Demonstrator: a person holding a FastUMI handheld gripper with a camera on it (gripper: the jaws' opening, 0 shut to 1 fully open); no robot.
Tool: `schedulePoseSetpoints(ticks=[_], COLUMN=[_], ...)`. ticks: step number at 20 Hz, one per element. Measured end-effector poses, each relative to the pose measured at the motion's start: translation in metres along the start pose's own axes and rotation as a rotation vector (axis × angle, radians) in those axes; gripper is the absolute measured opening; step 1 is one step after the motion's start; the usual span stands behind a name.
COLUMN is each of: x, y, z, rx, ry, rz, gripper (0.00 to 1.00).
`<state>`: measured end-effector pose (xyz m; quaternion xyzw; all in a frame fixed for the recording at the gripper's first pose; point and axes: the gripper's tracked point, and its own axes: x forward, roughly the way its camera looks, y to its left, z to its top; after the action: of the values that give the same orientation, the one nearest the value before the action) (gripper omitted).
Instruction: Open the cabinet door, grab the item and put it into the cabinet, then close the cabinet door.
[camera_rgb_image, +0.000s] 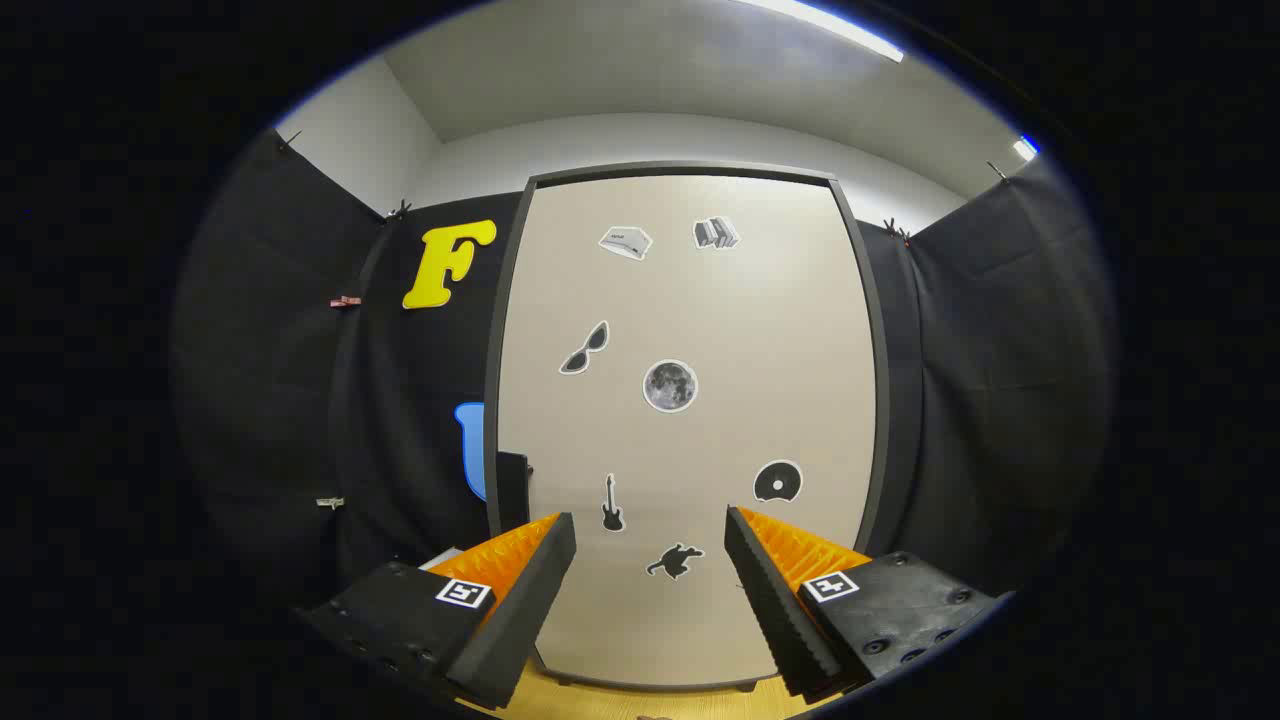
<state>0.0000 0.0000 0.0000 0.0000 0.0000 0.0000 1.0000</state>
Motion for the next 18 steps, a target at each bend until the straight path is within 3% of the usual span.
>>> schedulePoseSetpoints(ticks=[18], x=[0.0030], y=[0.0088], z=[-0.0002], rx=[-0.005], ry=[0.003], rz=[0.014], gripper=[0.97])
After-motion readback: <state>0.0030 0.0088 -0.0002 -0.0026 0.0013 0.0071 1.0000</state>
